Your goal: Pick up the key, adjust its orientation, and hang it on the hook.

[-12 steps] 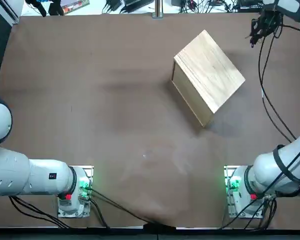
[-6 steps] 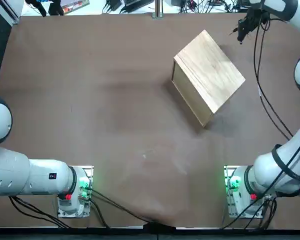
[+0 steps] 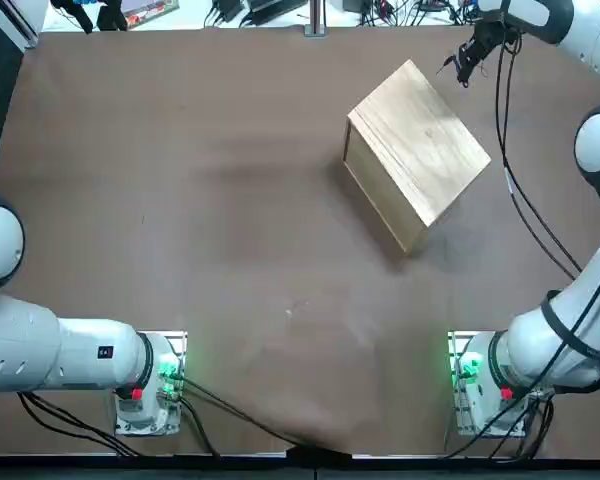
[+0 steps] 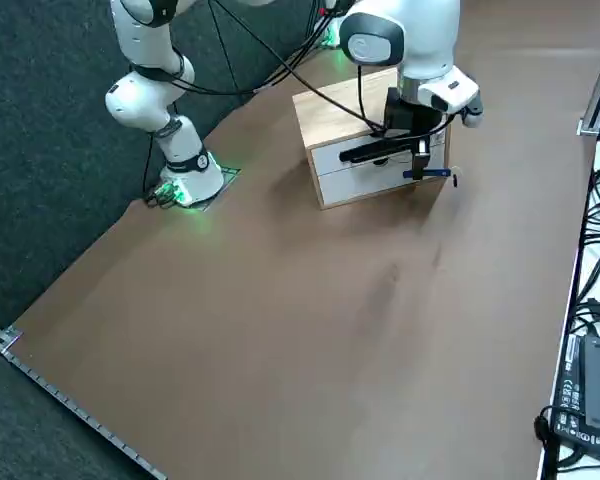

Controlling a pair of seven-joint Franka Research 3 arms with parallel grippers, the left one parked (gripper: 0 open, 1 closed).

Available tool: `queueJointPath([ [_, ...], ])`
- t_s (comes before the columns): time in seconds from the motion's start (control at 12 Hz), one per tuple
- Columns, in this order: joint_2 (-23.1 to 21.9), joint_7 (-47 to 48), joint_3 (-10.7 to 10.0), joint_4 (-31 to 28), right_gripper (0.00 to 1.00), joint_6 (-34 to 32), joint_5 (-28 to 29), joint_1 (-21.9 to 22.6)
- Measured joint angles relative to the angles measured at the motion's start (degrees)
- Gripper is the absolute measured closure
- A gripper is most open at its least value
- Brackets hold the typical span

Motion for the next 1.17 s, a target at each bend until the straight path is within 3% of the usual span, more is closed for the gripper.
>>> queueJointPath([
  [1.17, 0.80, -35.86, 0.17, 0.14, 0.98, 3.08, 0.00, 4.95],
])
